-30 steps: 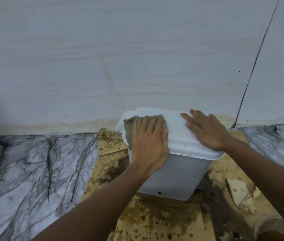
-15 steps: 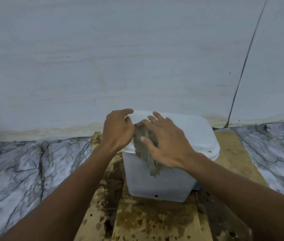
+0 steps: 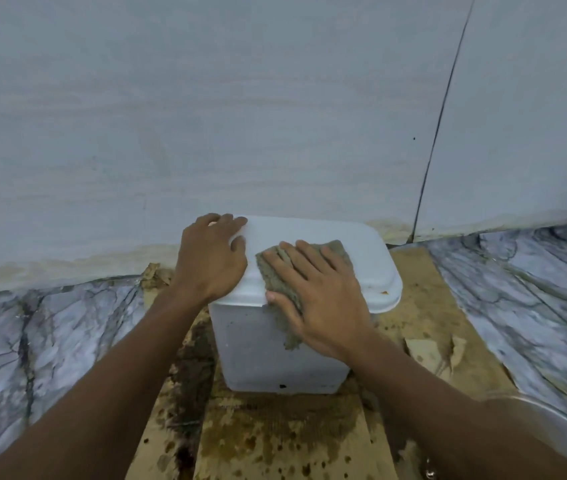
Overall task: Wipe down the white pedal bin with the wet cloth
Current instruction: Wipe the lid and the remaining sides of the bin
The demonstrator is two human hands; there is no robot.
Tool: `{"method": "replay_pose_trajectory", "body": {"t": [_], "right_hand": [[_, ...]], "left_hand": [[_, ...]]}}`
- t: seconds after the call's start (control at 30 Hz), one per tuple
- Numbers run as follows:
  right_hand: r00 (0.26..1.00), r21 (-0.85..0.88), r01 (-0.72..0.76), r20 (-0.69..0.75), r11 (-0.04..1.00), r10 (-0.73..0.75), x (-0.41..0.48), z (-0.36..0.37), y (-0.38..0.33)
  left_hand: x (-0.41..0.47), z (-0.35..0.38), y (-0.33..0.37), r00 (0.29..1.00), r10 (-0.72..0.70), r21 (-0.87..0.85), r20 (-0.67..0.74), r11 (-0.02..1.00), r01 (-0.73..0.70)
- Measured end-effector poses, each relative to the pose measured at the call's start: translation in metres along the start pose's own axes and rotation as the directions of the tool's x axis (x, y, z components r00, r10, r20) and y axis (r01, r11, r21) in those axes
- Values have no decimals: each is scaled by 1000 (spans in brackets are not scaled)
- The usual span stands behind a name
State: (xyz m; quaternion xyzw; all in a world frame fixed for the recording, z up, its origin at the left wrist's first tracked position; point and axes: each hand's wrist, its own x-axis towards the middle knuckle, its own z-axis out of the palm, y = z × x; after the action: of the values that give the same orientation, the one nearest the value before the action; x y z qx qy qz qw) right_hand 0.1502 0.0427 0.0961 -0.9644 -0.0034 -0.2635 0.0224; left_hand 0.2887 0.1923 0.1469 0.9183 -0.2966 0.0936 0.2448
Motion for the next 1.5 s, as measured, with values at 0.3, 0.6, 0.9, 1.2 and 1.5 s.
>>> {"method": "replay_pose_trajectory", "body": {"t": [0.3,0.6,0.9,1.2,1.5], "right_hand": [[970,26,-224,-91,974,225,-10,1,11],[989,22,-110,-97,994,111,-4,13,2],[957,-16,-270,-118,963,267,-4,7,-3],[993,9,-106,-53,994,106,-2,14,-5],[834,284,-454,-198,845,515,-32,5,54]], "left_hand": [[-7,8,-8,997,5,-74,-72,997,-10],[-9,14,-13,993,8,-96,-120,995,-19],[-10,18,-14,989,12,-68,-145,997,-22],[-9,20,-20,987,56,-56,-153,996,-65],[-12,20,-15,985,33,-61,-170,997,-43]]}}
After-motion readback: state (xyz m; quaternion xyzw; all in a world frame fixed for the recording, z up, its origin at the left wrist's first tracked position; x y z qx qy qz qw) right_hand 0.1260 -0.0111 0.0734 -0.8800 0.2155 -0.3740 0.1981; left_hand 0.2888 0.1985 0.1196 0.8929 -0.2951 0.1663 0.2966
